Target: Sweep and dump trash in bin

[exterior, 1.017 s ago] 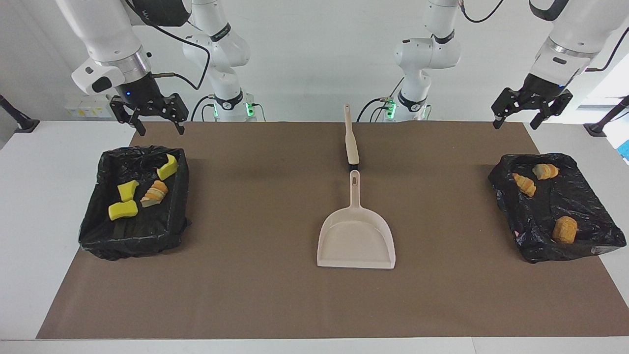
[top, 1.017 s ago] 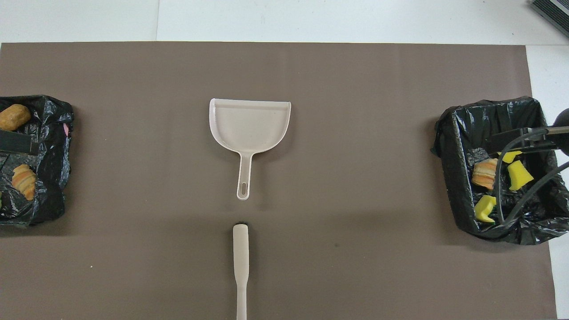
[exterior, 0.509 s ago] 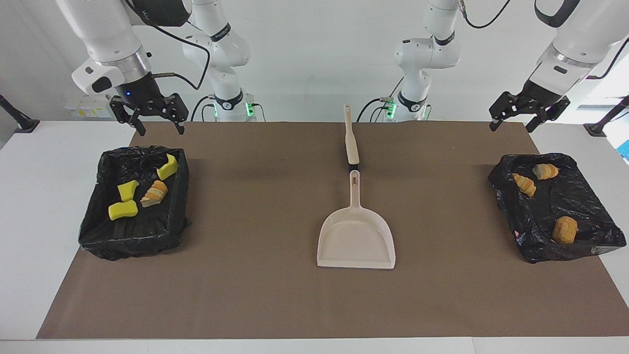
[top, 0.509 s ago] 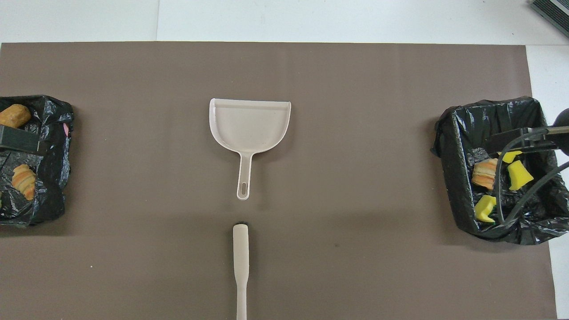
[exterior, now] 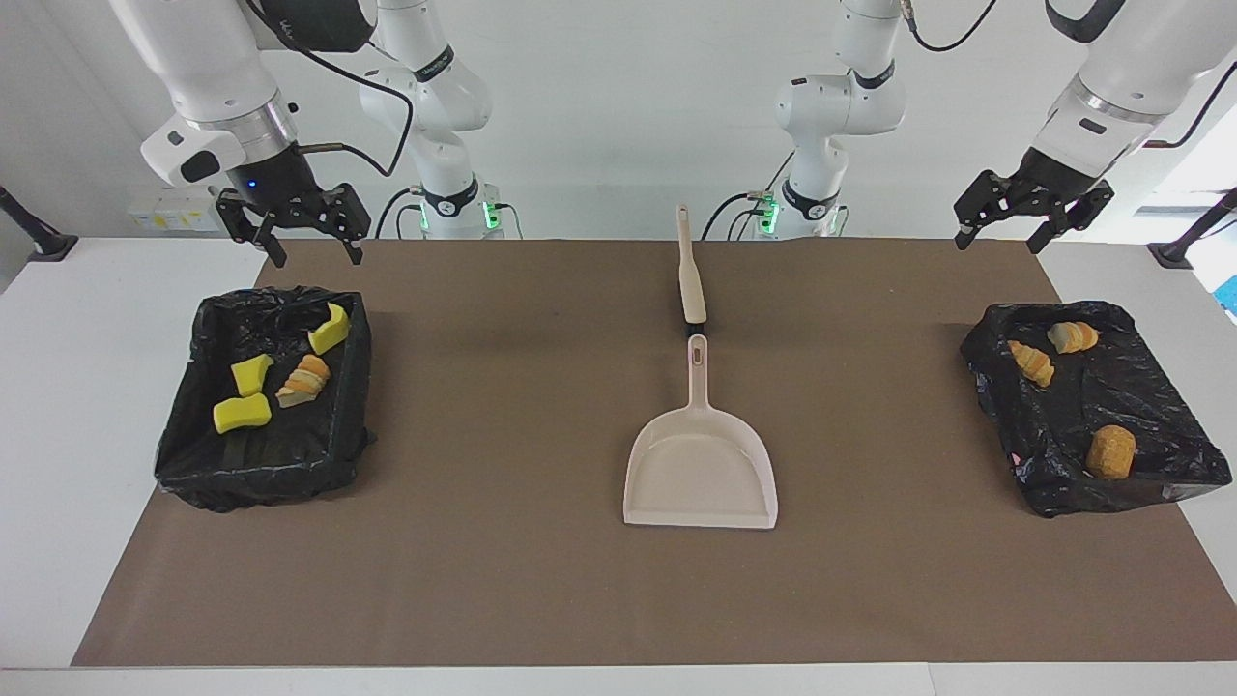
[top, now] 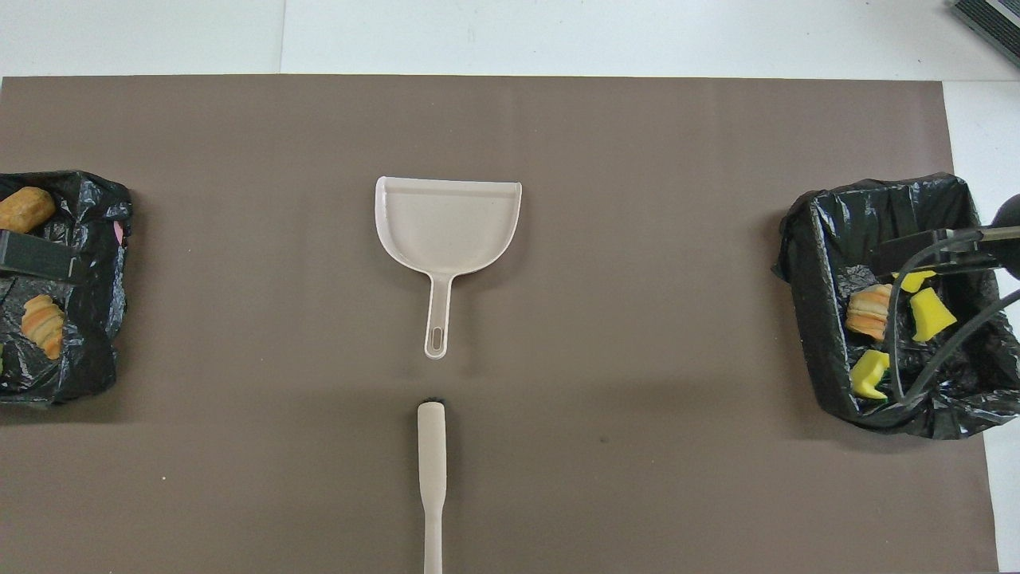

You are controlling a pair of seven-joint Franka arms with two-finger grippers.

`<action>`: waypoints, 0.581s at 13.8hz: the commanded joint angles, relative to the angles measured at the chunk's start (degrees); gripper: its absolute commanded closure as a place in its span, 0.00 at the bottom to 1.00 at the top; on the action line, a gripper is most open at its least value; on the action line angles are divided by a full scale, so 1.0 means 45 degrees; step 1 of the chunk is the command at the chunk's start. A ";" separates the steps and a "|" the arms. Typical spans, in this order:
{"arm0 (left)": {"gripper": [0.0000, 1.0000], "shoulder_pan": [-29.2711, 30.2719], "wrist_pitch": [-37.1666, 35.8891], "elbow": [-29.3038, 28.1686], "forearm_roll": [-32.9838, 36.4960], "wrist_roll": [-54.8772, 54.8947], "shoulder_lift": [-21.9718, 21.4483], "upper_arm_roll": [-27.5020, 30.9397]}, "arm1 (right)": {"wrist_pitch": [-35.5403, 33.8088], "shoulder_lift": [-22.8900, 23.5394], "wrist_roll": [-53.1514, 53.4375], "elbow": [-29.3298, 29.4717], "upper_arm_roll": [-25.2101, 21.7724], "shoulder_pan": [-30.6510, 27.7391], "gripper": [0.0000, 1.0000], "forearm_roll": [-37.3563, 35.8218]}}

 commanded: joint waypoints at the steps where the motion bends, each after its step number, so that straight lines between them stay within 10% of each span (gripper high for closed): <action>1: 0.00 0.0077 -0.0092 0.0018 -0.0061 0.0008 -0.0092 -0.0011 | 0.0052 -0.0191 -0.0093 -0.0233 0.0013 -0.0067 0.00 0.0234; 8: 0.00 0.0057 -0.0112 0.0018 -0.0041 0.0086 -0.0092 0.0008 | 0.0052 -0.0191 -0.0093 -0.0233 0.0013 -0.0067 0.00 0.0234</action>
